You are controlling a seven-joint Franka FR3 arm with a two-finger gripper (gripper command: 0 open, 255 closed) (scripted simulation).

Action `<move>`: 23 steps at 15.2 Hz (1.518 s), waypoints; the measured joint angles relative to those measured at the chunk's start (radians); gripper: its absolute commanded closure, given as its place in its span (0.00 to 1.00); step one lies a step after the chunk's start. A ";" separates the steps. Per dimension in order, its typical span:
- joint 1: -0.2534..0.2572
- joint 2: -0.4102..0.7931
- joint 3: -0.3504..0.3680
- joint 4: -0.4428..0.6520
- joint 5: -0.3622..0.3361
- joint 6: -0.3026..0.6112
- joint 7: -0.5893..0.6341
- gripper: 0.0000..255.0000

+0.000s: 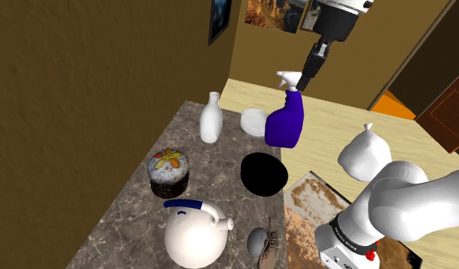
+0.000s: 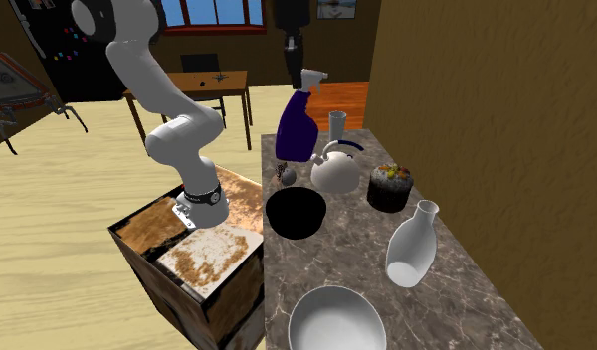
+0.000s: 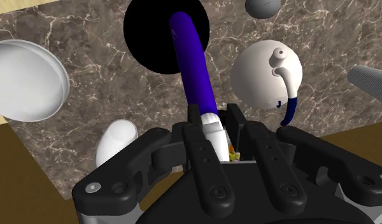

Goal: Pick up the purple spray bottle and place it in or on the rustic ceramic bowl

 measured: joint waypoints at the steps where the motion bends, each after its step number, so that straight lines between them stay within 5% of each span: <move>1: -0.006 -0.007 -0.023 0.013 -0.012 -0.022 -0.023 1.00; 23: -0.011 -0.115 -0.035 -0.316 -0.016 0.193 -0.069 1.00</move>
